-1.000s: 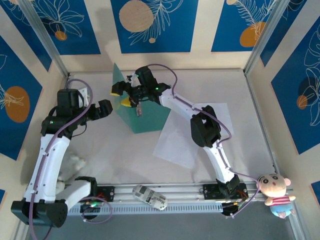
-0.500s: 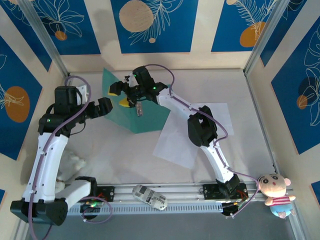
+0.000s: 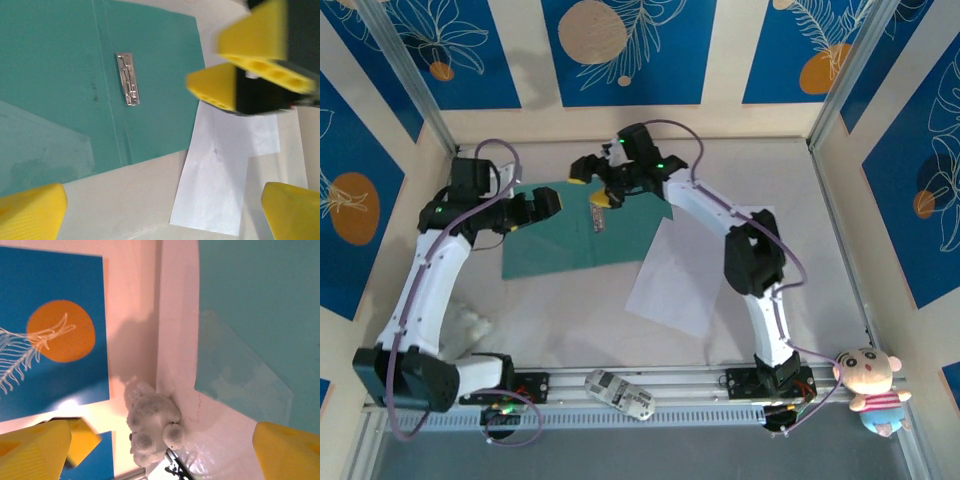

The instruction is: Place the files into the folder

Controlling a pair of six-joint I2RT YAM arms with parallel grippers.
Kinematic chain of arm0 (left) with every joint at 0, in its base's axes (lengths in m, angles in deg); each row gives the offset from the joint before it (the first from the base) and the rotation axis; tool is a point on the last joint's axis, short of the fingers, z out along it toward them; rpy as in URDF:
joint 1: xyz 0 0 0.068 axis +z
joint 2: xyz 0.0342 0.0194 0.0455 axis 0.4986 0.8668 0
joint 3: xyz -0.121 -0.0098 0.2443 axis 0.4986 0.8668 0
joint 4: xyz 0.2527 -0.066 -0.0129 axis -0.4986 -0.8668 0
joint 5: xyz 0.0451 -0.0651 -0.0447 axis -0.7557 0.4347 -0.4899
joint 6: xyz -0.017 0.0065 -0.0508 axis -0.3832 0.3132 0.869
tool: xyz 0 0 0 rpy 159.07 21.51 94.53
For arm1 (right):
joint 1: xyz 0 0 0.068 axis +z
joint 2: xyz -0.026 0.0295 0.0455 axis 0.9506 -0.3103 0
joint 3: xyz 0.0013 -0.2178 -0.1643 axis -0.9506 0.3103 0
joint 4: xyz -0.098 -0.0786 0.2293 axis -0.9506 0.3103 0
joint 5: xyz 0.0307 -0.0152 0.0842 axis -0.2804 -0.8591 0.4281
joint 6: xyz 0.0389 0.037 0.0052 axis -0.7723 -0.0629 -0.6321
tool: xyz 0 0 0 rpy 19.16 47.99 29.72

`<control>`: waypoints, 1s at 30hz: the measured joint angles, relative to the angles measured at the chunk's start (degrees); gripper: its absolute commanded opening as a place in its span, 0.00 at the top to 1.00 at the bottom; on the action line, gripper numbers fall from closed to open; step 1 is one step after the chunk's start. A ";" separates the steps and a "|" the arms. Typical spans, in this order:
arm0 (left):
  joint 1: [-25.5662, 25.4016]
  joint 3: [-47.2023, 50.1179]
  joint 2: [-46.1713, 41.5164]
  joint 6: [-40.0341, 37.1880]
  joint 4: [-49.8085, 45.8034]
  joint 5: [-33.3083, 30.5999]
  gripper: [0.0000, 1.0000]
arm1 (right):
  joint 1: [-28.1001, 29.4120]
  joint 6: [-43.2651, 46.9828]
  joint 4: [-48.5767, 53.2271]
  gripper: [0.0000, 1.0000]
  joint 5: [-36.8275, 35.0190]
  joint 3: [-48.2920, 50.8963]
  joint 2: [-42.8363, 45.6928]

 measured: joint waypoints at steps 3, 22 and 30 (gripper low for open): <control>-1.25 -1.11 5.64 0.50 1.51 0.83 0.00 | -2.73 0.31 -1.88 0.06 -0.31 9.51 7.45; -19.08 -29.51 49.53 0.72 12.26 -1.33 0.03 | -23.21 6.80 2.58 0.06 -6.16 54.12 40.48; -22.91 -38.45 61.29 0.72 12.70 -1.77 0.03 | -33.99 11.58 7.19 0.06 -5.64 64.08 47.45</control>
